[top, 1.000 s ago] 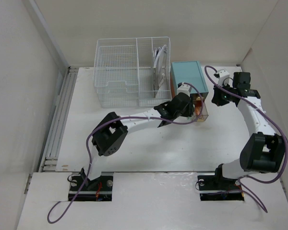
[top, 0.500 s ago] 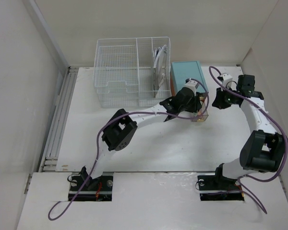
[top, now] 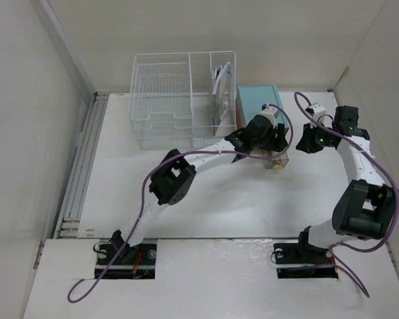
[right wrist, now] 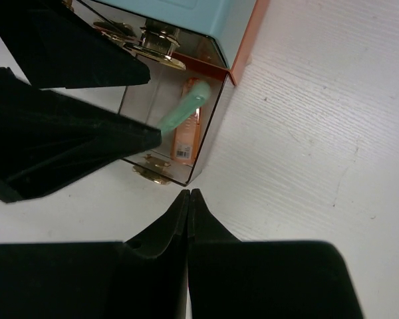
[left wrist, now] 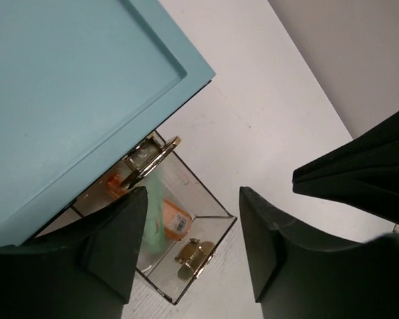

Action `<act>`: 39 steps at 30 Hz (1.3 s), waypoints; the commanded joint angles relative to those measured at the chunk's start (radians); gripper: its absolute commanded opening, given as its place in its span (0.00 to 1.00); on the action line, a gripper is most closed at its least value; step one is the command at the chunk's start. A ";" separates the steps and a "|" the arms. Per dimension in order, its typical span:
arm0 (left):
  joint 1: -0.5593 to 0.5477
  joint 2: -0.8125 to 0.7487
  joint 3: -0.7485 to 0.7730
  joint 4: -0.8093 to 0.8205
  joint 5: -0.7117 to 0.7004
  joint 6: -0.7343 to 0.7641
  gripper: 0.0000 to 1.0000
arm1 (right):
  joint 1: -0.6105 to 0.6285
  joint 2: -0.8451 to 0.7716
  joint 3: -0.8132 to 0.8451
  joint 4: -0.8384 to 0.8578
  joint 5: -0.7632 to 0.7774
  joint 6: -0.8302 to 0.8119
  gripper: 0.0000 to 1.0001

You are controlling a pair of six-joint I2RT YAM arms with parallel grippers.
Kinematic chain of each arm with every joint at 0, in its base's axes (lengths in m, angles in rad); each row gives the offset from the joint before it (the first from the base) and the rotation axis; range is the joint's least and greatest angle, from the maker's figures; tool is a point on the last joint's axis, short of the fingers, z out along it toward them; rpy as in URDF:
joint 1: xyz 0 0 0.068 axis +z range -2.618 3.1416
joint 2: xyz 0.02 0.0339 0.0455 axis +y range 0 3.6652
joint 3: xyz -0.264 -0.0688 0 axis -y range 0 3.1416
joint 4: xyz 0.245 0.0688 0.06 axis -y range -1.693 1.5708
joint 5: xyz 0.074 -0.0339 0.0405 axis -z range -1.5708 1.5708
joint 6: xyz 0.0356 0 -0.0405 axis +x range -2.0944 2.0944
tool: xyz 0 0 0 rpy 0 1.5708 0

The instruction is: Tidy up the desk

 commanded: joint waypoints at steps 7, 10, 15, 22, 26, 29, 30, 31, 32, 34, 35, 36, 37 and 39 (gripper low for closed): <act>0.002 -0.142 -0.091 0.047 -0.030 0.039 0.48 | -0.008 0.024 -0.011 -0.042 -0.093 -0.072 0.00; -0.028 -0.217 -0.138 0.047 -0.060 0.051 0.21 | -0.008 0.053 -0.011 -0.078 -0.124 -0.107 0.00; -0.062 -0.340 -0.286 0.074 -0.127 0.072 0.00 | -0.008 0.164 0.050 -0.213 -0.179 -0.165 0.00; -0.096 -0.490 -0.481 0.111 -0.136 0.103 0.00 | -0.008 0.297 0.146 -0.465 -0.190 -0.407 0.00; -0.114 -0.556 -0.602 0.148 -0.159 0.094 0.00 | 0.001 0.319 0.132 -0.413 -0.132 -0.377 0.00; -0.114 -0.626 -0.703 0.194 -0.168 0.074 0.00 | 0.021 0.319 0.123 -0.324 -0.086 -0.267 0.00; -0.114 -0.663 -0.727 0.209 -0.168 0.074 0.00 | 0.030 0.319 0.123 -0.307 -0.086 -0.241 0.00; -0.125 -0.682 -0.747 0.218 -0.168 0.065 0.00 | 0.030 0.319 0.123 -0.294 -0.086 -0.192 0.00; -0.125 -0.700 -0.768 0.232 -0.179 0.065 0.00 | 0.042 0.329 0.133 -0.283 -0.086 -0.167 0.00; -0.125 -0.754 -0.825 0.243 -0.190 0.052 0.00 | 0.052 0.329 0.133 -0.229 -0.101 -0.092 0.00; -0.125 -0.769 -0.840 0.243 -0.190 0.052 0.00 | 0.052 0.338 0.144 -0.211 -0.101 -0.066 0.00; -0.134 -0.784 -0.872 0.243 -0.203 0.043 0.00 | 0.052 0.339 0.144 -0.173 -0.119 -0.043 0.00; -0.134 -0.813 -0.888 0.252 -0.203 0.043 0.00 | 0.052 0.351 0.144 -0.155 -0.130 -0.018 0.00; -0.134 -0.843 -0.914 0.252 -0.214 0.043 0.00 | 0.052 0.361 0.153 -0.125 -0.142 0.042 0.00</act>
